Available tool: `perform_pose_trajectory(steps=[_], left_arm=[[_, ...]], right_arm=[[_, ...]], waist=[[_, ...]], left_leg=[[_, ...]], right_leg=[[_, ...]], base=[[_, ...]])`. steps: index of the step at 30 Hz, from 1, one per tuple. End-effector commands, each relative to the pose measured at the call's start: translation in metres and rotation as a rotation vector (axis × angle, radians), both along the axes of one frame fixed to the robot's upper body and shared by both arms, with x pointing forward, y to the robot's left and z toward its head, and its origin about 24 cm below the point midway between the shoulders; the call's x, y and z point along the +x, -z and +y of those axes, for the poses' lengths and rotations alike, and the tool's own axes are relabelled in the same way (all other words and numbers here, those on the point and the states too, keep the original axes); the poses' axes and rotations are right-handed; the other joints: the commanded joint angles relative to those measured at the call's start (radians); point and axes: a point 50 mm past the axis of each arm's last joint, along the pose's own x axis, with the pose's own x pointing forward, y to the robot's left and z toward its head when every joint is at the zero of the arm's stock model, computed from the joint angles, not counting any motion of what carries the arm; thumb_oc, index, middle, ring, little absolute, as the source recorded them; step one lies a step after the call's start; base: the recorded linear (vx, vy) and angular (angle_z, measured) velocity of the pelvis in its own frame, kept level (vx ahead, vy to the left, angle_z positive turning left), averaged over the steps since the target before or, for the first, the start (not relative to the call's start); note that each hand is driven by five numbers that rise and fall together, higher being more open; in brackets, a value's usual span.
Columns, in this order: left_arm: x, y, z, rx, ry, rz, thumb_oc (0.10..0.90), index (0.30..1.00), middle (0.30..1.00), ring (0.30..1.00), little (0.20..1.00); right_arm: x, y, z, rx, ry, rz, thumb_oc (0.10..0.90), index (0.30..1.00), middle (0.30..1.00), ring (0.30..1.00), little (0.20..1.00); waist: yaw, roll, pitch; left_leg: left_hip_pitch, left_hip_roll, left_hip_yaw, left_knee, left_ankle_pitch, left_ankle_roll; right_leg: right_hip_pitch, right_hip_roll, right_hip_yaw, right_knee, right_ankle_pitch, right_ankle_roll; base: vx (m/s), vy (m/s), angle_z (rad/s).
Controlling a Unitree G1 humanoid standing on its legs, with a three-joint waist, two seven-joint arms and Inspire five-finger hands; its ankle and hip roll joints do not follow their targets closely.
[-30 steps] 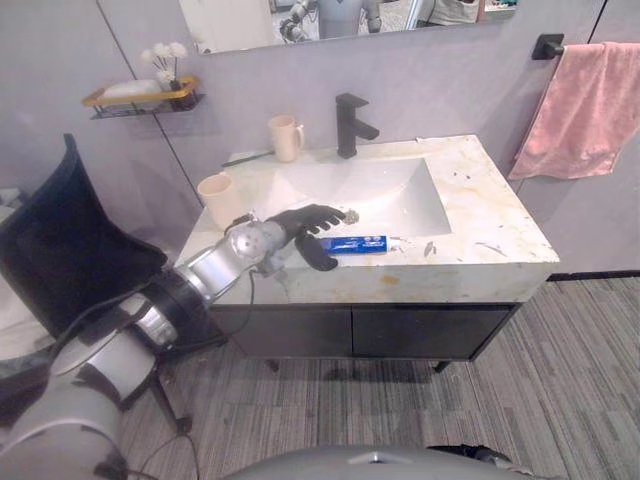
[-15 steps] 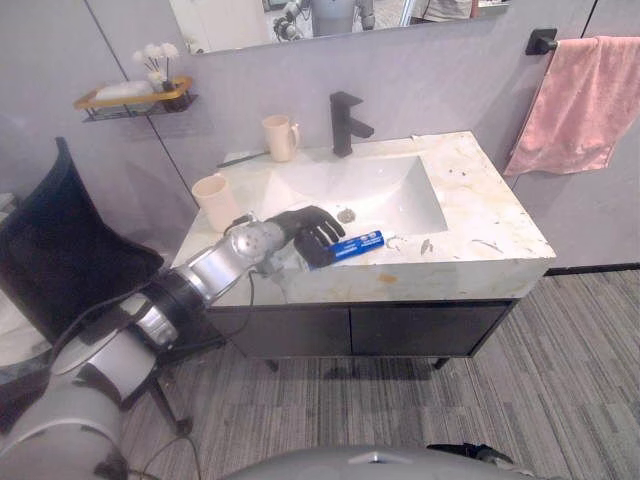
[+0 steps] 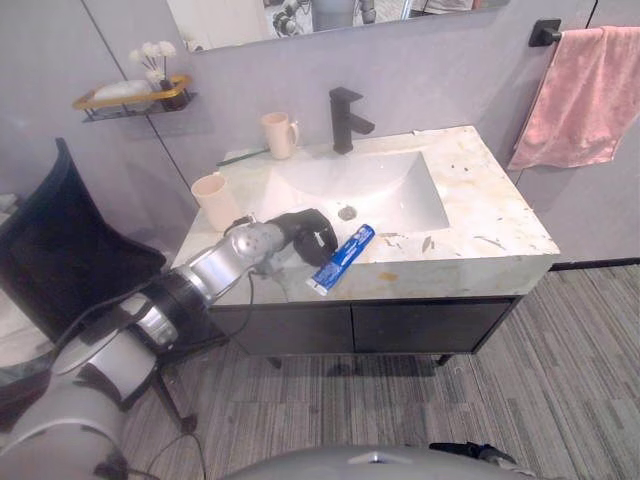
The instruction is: Organize the bathroom.
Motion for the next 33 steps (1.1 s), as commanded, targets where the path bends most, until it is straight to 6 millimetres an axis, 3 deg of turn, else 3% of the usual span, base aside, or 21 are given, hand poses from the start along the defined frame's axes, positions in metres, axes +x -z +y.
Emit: perform_pose_trajectory(steps=[1,2,4,21,25,28,32,33], left_arm=[[0.032,-0.09,0.01,-0.003,-0.064,-0.322,0.599,0.599,0.599,0.599,0.599],[0.032,-0.09,0.011,-0.004,-0.071,-0.326,0.599,0.599,0.599,0.599,0.599],[0.033,-0.092,0.013,0.0,-0.08,-0.332,0.8,0.9,0.9,0.9,0.9],[0.039,-0.114,0.039,0.092,-0.162,-0.507,0.8,0.9,0.9,0.9,0.9],[0.039,-0.117,0.04,0.112,-0.164,-0.539,0.8,0.9,0.9,0.9,0.9],[0.039,-0.121,0.047,0.121,-0.18,-0.595,0.8,0.9,0.9,0.9,0.9],[0.038,-0.126,0.054,0.124,-0.201,-0.65,0.8,0.9,0.9,0.9,0.9],[0.036,-0.126,0.057,0.093,-0.191,-0.643,0.8,0.9,0.9,0.9,0.9]], right_arm=[[-0.01,0.002,0.0,-0.012,0.036,0.056,0.8,0.9,0.9,0.9,0.9],[-0.01,0.002,0.0,-0.01,0.033,0.055,0.8,0.9,0.9,0.9,0.9],[-0.01,0.002,0.0,-0.008,0.034,0.053,0.8,0.9,0.9,0.9,0.9],[-0.002,0.002,0.004,-0.005,-0.018,0.034,0.8,0.9,0.9,0.9,0.9],[0.016,-0.002,0.005,0.014,-0.063,-0.077,0.8,0.9,0.9,0.9,0.9],[0.069,-0.016,0.022,-0.003,-0.303,-0.279,0.8,0.9,0.9,0.9,0.9],[0.099,-0.033,0.03,-0.059,-0.413,-0.447,0.8,0.9,0.9,0.9,0.9],[0.116,-0.046,0.036,-0.081,-0.443,-0.548,0.8,0.9,0.9,0.9,0.9]], waist=[[0.014,-0.033,0.01],[0.015,-0.033,0.01],[0.016,-0.033,0.01],[0.034,-0.04,0.007],[0.041,-0.043,0.006],[0.047,-0.053,0.014],[0.05,-0.058,0.016],[0.048,-0.061,0.019]], left_leg=[[0.018,-0.046,0.09,0.051,-0.083,0.04],[0.018,-0.046,0.09,0.05,-0.083,0.039],[0.016,-0.047,0.09,0.051,-0.083,0.039],[0.011,-0.046,0.083,0.061,-0.086,0.04],[0.013,-0.042,0.077,0.06,-0.083,0.037],[0.012,-0.037,0.074,0.057,-0.079,0.035],[0.011,-0.034,0.072,0.054,-0.077,0.033],[0.01,-0.032,0.074,0.057,-0.076,0.033]], right_leg=[[0.003,0.041,0.076,0.057,-0.12,0.009],[0.003,0.041,0.076,0.057,-0.12,0.01],[0.002,0.04,0.075,0.058,-0.12,0.01],[0.006,0.039,0.062,0.064,-0.129,0.002],[0.011,0.04,0.056,0.062,-0.128,0.002],[0.01,0.041,0.051,0.065,-0.128,-0.003],[0.011,0.043,0.049,0.064,-0.131,-0.006],[0.009,0.044,0.05,0.067,-0.132,-0.007]], base=[[0.0,0.0,0.0],[0.0,0.0,0.0],[0.0,0.0,0.0],[-0.01,-0.004,0.0],[0.0,0.0,0.0],[-0.04,-0.026,0.05],[-0.04,-0.017,0.08],[-0.05,-0.011,0.08]])
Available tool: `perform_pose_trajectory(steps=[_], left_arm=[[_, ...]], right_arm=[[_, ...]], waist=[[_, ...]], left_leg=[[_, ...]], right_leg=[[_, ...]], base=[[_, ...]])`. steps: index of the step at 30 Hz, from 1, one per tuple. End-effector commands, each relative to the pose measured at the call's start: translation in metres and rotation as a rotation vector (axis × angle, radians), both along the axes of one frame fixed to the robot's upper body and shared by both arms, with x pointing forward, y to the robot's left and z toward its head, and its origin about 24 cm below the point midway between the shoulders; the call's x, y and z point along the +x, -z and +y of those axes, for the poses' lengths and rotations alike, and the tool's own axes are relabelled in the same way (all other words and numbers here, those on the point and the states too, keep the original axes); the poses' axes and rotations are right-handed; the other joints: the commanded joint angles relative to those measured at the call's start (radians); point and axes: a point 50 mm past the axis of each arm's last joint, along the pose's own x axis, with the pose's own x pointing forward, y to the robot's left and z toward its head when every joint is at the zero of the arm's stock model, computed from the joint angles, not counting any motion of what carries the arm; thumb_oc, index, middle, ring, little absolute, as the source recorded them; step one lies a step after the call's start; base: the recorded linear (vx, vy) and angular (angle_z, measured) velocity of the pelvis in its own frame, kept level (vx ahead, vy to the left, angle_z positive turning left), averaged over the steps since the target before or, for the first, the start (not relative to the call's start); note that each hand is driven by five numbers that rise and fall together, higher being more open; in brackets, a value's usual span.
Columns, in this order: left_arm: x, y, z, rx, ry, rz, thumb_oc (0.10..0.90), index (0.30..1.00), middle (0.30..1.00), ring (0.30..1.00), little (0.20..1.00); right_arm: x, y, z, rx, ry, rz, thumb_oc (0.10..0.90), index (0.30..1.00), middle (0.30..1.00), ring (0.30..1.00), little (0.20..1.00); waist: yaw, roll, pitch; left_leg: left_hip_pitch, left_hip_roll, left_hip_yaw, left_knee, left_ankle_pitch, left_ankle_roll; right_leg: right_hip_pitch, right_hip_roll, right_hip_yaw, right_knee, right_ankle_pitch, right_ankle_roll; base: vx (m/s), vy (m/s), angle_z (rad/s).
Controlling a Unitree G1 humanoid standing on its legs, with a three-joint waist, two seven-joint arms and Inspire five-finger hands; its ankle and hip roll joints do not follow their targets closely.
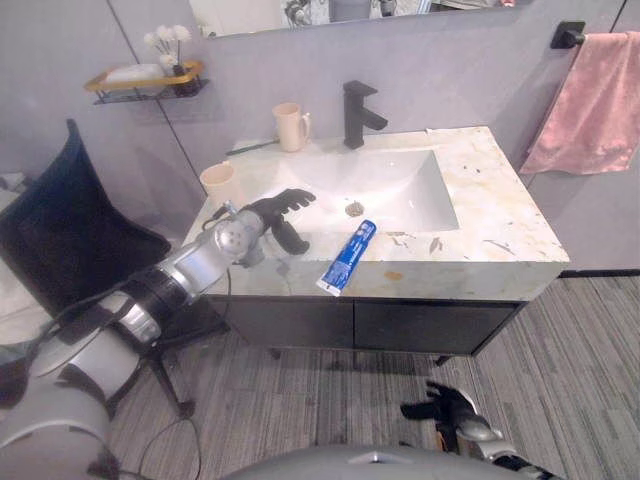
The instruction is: Organize the bathroom.
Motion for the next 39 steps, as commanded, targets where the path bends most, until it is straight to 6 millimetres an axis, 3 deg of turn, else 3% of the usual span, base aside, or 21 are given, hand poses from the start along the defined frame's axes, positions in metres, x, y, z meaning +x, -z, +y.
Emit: perform_pose_trajectory(steps=[1,7,12,19,24,26,31,39], left_arm=[[0.025,-0.109,0.029,-0.016,-0.067,-0.421,0.8,0.9,0.9,0.9,0.9],[0.02,-0.116,0.036,-0.017,-0.1,-0.46,0.8,0.9,0.9,0.9,0.9],[0.023,-0.113,0.042,0.005,-0.127,-0.458,0.8,0.9,0.9,0.9,0.9],[0.025,-0.109,0.052,0.033,-0.149,-0.459,0.8,0.9,0.9,0.9,0.9],[0.022,-0.109,0.057,0.041,-0.142,-0.47,0.8,0.9,0.9,0.9,0.9],[0.02,-0.106,0.058,0.055,-0.129,-0.478,0.8,0.9,0.9,0.9,0.9],[0.014,-0.088,0.059,0.07,-0.106,-0.48,0.8,0.9,0.9,0.9,0.9],[-0.009,-0.05,0.061,0.082,-0.091,-0.491,0.8,0.9,0.9,0.9,0.9]], right_arm=[[0.051,-0.033,0.003,-0.078,-0.049,-0.265,0.8,0.9,0.9,0.9,0.9],[0.081,-0.082,0.032,-0.116,-0.259,-0.552,0.8,0.9,0.9,0.9,0.9],[0.092,-0.122,0.049,-0.08,-0.461,-0.77,0.8,0.9,0.9,0.9,0.9],[0.089,-0.153,0.068,0.058,-0.673,-0.911,0.8,0.9,0.9,0.9,0.9],[0.087,-0.183,0.077,0.157,-0.787,-1.037,0.8,0.9,0.9,0.9,0.9],[0.087,-0.206,0.082,0.218,-0.844,-1.14,0.8,0.9,0.9,0.9,0.9],[0.092,-0.238,0.081,0.267,-0.794,-1.3,0.8,0.9,0.9,0.9,0.9],[0.088,-0.247,0.062,0.227,-0.771,-1.317,0.8,0.9,0.9,0.9,0.9]], waist=[[0.012,-0.041,0.006],[-0.012,-0.048,0.015],[-0.033,-0.055,0.02],[-0.045,-0.062,0.022],[-0.045,-0.068,0.028],[-0.037,-0.072,0.032],[-0.025,-0.08,0.035],[-0.016,-0.085,0.039]], left_leg=[[0.02,-0.038,0.097,0.056,-0.089,0.041],[0.017,-0.034,0.104,0.058,-0.088,0.039],[0.017,-0.031,0.115,0.059,-0.087,0.036],[0.017,-0.029,0.125,0.05,-0.082,0.034],[0.014,-0.029,0.128,0.051,-0.079,0.03],[0.011,-0.03,0.124,0.053,-0.079,0.03],[0.007,-0.033,0.118,0.057,-0.082,0.031],[0.007,-0.036,0.111,0.051,-0.083,0.036]], right_leg=[[0.006,0.037,0.078,0.068,-0.133,-0.002],[0.002,0.039,0.083,0.07,-0.137,-0.002],[0.001,0.041,0.092,0.063,-0.134,0.004],[0.0,0.042,0.096,0.052,-0.131,0.012],[0.0,0.04,0.093,0.046,-0.126,0.016],[-0.001,0.039,0.089,0.047,-0.126,0.018],[-0.001,0.036,0.084,0.048,-0.126,0.018],[-0.005,0.035,0.083,0.05,-0.126,0.019]], base=[[-0.07,-0.008,0.07],[-0.05,0.004,0.0],[-0.04,0.001,-0.01],[-0.04,-0.001,-0.06],[-0.04,-0.004,-0.01],[-0.05,-0.004,0.0],[-0.03,-0.007,0.0],[-0.01,-0.003,0.0]])
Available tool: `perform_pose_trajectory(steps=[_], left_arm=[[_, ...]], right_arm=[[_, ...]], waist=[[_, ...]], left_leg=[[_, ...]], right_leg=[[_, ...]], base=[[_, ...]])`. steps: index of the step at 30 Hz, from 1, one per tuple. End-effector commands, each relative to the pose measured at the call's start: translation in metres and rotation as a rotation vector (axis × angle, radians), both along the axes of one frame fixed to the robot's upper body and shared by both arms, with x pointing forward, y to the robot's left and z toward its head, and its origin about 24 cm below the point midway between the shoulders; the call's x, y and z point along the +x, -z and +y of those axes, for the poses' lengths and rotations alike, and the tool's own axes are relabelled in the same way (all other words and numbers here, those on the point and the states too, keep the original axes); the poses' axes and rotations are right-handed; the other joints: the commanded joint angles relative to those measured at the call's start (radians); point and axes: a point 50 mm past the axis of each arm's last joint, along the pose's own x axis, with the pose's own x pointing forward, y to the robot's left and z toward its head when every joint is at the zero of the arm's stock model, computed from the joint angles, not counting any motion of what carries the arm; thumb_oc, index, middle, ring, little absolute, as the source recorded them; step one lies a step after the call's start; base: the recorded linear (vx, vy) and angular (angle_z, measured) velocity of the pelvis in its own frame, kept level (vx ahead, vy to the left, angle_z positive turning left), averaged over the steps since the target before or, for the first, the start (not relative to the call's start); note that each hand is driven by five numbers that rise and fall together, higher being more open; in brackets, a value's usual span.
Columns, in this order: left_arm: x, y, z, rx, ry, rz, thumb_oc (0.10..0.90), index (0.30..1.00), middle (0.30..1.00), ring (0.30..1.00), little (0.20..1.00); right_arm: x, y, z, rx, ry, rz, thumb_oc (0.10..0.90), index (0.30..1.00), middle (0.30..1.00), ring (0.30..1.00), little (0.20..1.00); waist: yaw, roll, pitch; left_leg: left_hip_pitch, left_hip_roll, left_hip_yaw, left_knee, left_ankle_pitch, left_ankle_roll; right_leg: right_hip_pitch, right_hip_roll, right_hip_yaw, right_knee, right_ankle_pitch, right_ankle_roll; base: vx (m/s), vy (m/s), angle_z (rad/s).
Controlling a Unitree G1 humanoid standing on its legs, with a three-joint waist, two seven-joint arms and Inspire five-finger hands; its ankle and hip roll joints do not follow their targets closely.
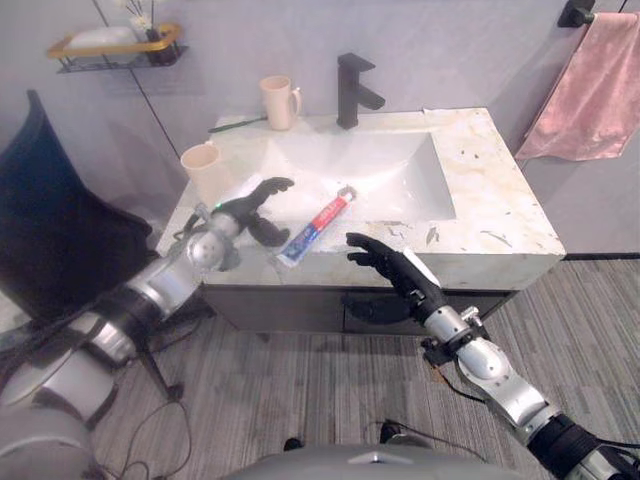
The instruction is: Organize the bathroom.
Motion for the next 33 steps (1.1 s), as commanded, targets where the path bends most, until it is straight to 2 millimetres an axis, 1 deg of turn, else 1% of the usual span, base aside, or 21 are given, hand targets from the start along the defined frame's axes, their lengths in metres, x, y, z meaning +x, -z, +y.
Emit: perform_pose_trajectory(steps=[1,4,6,7,13,15,18,20,21,22,23,27,33], left_arm=[[0.004,-0.052,0.022,0.068,-0.027,-0.285,0.8,0.9,0.9,0.9,0.9],[-0.007,-0.041,0.024,0.073,-0.017,-0.29,0.8,0.9,0.9,0.9,0.9],[-0.011,-0.037,0.025,0.075,-0.014,-0.291,0.8,0.9,0.9,0.9,0.9],[-0.015,-0.031,0.023,0.077,-0.008,-0.293,0.8,0.9,0.9,0.9,0.9],[-0.023,-0.016,0.02,0.078,-0.003,-0.294,0.8,0.9,0.9,0.9,0.9],[-0.027,-0.01,0.019,0.08,-0.005,-0.296,0.8,0.9,0.9,0.9,0.9],[-0.029,-0.008,0.019,0.078,-0.008,-0.295,0.8,0.9,0.9,0.9,0.9],[-0.031,-0.007,0.02,0.074,-0.01,-0.297,0.8,0.9,0.9,0.9,0.9],[-0.031,-0.007,0.02,0.075,-0.01,-0.297,0.8,0.9,0.9,0.9,0.9],[-0.032,-0.007,0.021,0.076,-0.012,-0.298,0.8,0.9,0.9,0.9,0.9],[-0.032,-0.007,0.023,0.077,-0.014,-0.298,0.8,0.9,0.9,0.9,0.9],[-0.033,-0.004,0.024,0.077,-0.027,-0.297,0.8,0.9,0.9,0.9,0.9],[-0.032,0.0,0.023,0.075,-0.042,-0.294,0.8,0.9,0.9,0.9,0.9]], right_arm=[[0.008,-0.069,0.005,0.147,-0.097,-0.301,0.8,0.9,0.9,0.9,0.9],[0.004,-0.068,-0.002,0.138,-0.093,-0.291,0.8,0.9,0.9,0.9,0.9],[0.003,-0.067,-0.003,0.137,-0.091,-0.291,0.8,0.9,0.9,0.9,0.9],[0.003,-0.066,-0.004,0.14,-0.086,-0.292,0.8,0.9,0.9,0.9,0.9],[0.003,-0.064,-0.004,0.18,-0.041,-0.298,0.8,0.9,0.9,0.9,0.9],[0.002,-0.059,-0.003,0.159,-0.04,-0.288,0.8,0.9,0.9,0.9,0.9],[0.003,-0.051,-0.003,0.148,-0.034,-0.241,0.8,0.9,0.9,0.9,0.9],[0.002,-0.039,-0.004,0.112,-0.012,-0.2,0.8,0.9,0.9,0.9,0.9],[0.002,-0.039,-0.004,0.112,-0.012,-0.2,0.8,0.9,0.9,0.9,0.9],[0.002,-0.031,-0.005,0.073,-0.001,-0.187,0.8,0.9,0.9,0.9,0.9],[0.001,-0.029,-0.007,0.058,0.006,-0.185,0.8,0.9,0.9,0.9,0.9],[0.001,-0.022,-0.008,0.056,0.016,-0.162,0.8,0.9,0.9,0.9,0.9],[0.001,-0.025,0.002,0.079,-0.11,-0.146,0.8,0.9,0.9,0.9,0.9]], waist=[[0.0,-0.044,-0.031],[0.001,-0.046,-0.025],[0.002,-0.046,-0.023],[0.005,-0.047,-0.02],[0.014,-0.046,-0.017],[0.019,-0.046,-0.018],[0.023,-0.046,-0.018],[0.027,-0.047,-0.019],[0.027,-0.047,-0.02],[0.03,-0.047,-0.019],[0.031,-0.047,-0.019],[0.035,-0.049,-0.018],[0.045,-0.053,-0.015]], left_leg=[[0.021,-0.035,0.092,0.052,-0.084,0.038],[0.022,-0.034,0.092,0.051,-0.084,0.039],[0.022,-0.035,0.092,0.053,-0.084,0.039],[0.021,-0.035,0.09,0.053,-0.084,0.039],[0.022,-0.035,0.087,0.047,-0.081,0.035],[0.021,-0.034,0.084,0.046,-0.08,0.032],[0.019,-0.035,0.082,0.046,-0.08,0.03],[0.018,-0.035,0.08,0.045,-0.079,0.029],[0.018,-0.035,0.08,0.045,-0.079,0.029],[0.018,-0.034,0.079,0.044,-0.077,0.029],[0.018,-0.033,0.078,0.044,-0.077,0.029],[0.017,-0.034,0.076,0.046,-0.077,0.028],[0.017,-0.035,0.067,0.047,-0.078,0.028]], right_leg=[[0.015,0.026,0.067,0.052,-0.125,0.02],[0.015,0.025,0.064,0.05,-0.121,0.02],[0.015,0.025,0.064,0.05,-0.12,0.019],[0.014,0.025,0.064,0.048,-0.118,0.019],[0.018,0.023,0.061,0.04,-0.112,0.022],[0.017,0.021,0.058,0.04,-0.111,0.023],[0.017,0.02,0.055,0.039,-0.11,0.025],[0.018,0.019,0.052,0.038,-0.111,0.025],[0.017,0.019,0.052,0.038,-0.111,0.025],[0.018,0.018,0.048,0.038,-0.11,0.025],[0.018,0.018,0.046,0.039,-0.111,0.024],[0.019,0.017,0.043,0.042,-0.112,0.024],[0.022,0.015,0.037,0.048,-0.117,0.022]], base=[[-0.03,-0.004,0.0],[-0.01,-0.001,0.0],[0.0,0.0,0.0],[0.0,0.0,0.0],[0.0,0.0,0.0],[0.0,0.0,0.0],[0.0,0.0,0.0],[0.0,0.0,0.0],[0.0,0.0,0.0],[0.0,0.0,0.0],[0.0,0.0,0.0],[0.0,0.0,0.0],[0.01,0.001,0.01]])
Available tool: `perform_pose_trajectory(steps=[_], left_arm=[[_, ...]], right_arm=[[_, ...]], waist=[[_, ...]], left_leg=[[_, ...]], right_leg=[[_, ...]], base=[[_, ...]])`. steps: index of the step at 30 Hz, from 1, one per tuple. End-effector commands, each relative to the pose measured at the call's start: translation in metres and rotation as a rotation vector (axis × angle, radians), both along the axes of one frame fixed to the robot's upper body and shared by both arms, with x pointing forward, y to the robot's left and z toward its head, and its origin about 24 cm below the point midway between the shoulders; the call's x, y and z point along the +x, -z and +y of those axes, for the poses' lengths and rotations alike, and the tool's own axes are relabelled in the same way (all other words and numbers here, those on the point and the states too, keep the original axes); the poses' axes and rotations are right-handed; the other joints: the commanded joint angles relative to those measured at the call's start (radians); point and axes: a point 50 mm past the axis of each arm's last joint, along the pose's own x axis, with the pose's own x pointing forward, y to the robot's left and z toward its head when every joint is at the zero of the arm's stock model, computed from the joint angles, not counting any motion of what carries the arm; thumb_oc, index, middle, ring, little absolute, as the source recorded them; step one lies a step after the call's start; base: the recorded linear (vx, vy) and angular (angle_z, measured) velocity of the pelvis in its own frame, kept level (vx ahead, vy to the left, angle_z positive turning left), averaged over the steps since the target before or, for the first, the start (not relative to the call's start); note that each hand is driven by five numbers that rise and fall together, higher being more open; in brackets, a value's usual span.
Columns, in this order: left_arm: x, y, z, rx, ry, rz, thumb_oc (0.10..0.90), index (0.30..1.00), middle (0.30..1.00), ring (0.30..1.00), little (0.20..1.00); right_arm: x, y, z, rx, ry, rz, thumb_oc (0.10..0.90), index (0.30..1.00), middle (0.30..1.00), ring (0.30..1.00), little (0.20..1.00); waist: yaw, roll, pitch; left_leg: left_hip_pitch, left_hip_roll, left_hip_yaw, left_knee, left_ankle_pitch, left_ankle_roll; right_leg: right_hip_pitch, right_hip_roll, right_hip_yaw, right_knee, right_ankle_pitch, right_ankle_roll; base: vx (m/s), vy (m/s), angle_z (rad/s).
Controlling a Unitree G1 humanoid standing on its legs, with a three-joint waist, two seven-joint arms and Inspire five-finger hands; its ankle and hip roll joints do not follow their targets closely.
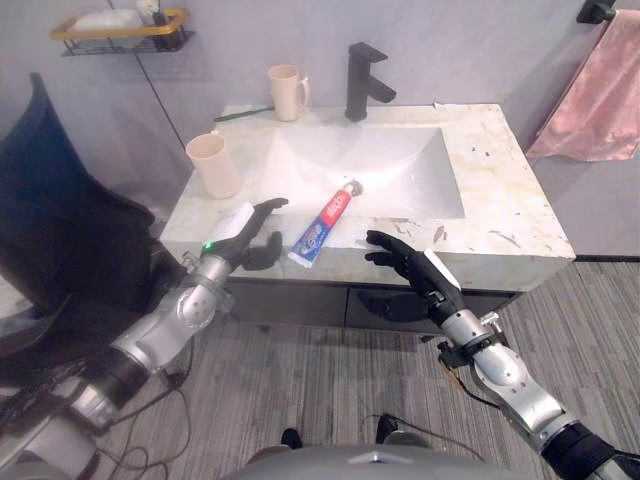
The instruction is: Organize the bathroom.
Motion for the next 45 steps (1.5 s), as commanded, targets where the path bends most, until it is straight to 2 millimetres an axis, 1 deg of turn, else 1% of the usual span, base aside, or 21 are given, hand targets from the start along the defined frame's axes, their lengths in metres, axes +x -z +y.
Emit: perform_pose_trajectory(steps=[1,3,6,11,13,16,20,26,37,40,45], left_arm=[[0.013,-0.032,0.016,0.067,-0.056,-0.189,0.8,0.9,0.9,0.9,0.9],[0.013,-0.031,0.014,0.068,-0.062,-0.208,0.8,0.9,0.9,0.9,0.9],[0.012,-0.032,0.014,0.066,-0.07,-0.238,0.8,0.9,0.9,0.9,0.9],[0.006,-0.038,0.016,0.02,-0.052,-0.274,0.8,0.9,0.9,0.9,0.9],[0.002,-0.045,0.014,-0.014,-0.03,-0.302,0.8,0.9,0.9,0.9,0.9],[0.001,-0.048,0.013,-0.013,-0.028,-0.308,0.8,0.9,0.9,0.9,0.9],[0.002,-0.048,0.011,-0.005,-0.028,-0.303,0.8,0.9,0.9,0.9,0.9],[0.005,-0.046,0.01,0.0,-0.039,-0.299,0.8,0.9,0.9,0.9,0.9],[0.013,-0.047,0.013,-0.01,-0.069,-0.278,0.8,0.9,0.9,0.9,0.9],[0.013,-0.047,0.016,-0.012,-0.077,-0.276,0.8,0.9,0.9,0.9,0.9],[0.015,-0.048,0.019,-0.01,-0.09,-0.27,0.8,0.9,0.9,0.9,0.9]], right_arm=[[0.008,-0.033,0.024,0.106,-0.203,-0.147,0.8,0.9,0.9,0.9,0.9],[0.009,-0.033,0.03,0.121,-0.247,-0.133,0.8,0.9,0.9,0.9,0.9],[0.008,-0.034,0.032,0.134,-0.274,-0.13,0.8,0.9,0.9,0.9,0.9],[0.006,-0.038,0.034,0.155,-0.299,-0.137,0.8,0.9,0.9,0.9,0.9],[0.006,-0.039,0.037,0.162,-0.321,-0.143,0.8,0.9,0.9,0.9,0.9],[0.007,-0.04,0.041,0.163,-0.338,-0.155,0.8,0.9,0.9,0.9,0.9],[0.012,-0.045,0.044,0.185,-0.326,-0.183,0.8,0.9,0.9,0.9,0.9],[0.014,-0.045,0.046,0.207,-0.303,-0.195,0.8,0.9,0.9,0.9,0.9],[0.021,-0.034,0.055,0.255,-0.276,-0.137,0.8,0.9,0.9,0.9,0.9],[0.02,-0.029,0.054,0.249,-0.259,-0.114,0.8,0.9,0.9,0.9,0.9],[0.019,-0.022,0.047,0.23,-0.215,-0.095,0.8,0.9,0.9,0.9,0.9]], waist=[[0.029,-0.046,-0.036],[0.038,-0.048,-0.037],[0.048,-0.05,-0.039],[0.059,-0.051,-0.042],[0.071,-0.051,-0.041],[0.078,-0.05,-0.042],[0.084,-0.048,-0.046],[0.088,-0.044,-0.051],[0.093,-0.036,-0.059],[0.094,-0.037,-0.059],[0.088,-0.04,-0.058]], left_leg=[[0.017,-0.036,0.072,0.048,-0.081,0.028],[0.017,-0.038,0.066,0.046,-0.082,0.027],[0.017,-0.04,0.062,0.045,-0.081,0.026],[0.013,-0.04,0.058,0.047,-0.08,0.025],[0.012,-0.042,0.048,0.045,-0.08,0.024],[0.014,-0.041,0.043,0.04,-0.077,0.021],[0.014,-0.041,0.038,0.034,-0.072,0.018],[0.015,-0.04,0.035,0.03,-0.069,0.017],[0.013,-0.042,0.035,0.028,-0.063,0.012],[0.014,-0.044,0.034,0.026,-0.063,0.013],[0.016,-0.046,0.033,0.022,-0.062,0.017]], right_leg=[[0.019,0.015,0.042,0.047,-0.118,0.021],[0.022,0.013,0.036,0.044,-0.118,0.022],[0.026,0.011,0.029,0.043,-0.118,0.023],[0.025,0.008,0.021,0.045,-0.117,0.024],[0.028,0.007,0.017,0.045,-0.118,0.022],[0.03,0.007,0.015,0.041,-0.117,0.022],[0.033,0.005,0.012,0.036,-0.116,0.021],[0.035,0.002,0.01,0.036,-0.115,0.023],[0.037,-0.004,0.005,0.03,-0.108,0.025],[0.038,-0.005,0.004,0.031,-0.108,0.025],[0.038,-0.006,0.006,0.031,-0.107,0.027]], base=[[0.03,0.003,0.05],[0.03,-0.002,0.08],[0.02,-0.008,0.05],[0.0,-0.011,0.06],[0.01,-0.012,0.08],[0.01,0.0,0.11],[0.01,0.0,0.04],[0.0,0.0,0.0],[0.01,0.017,0.01],[0.01,0.021,0.06],[0.0,0.004,0.01]])
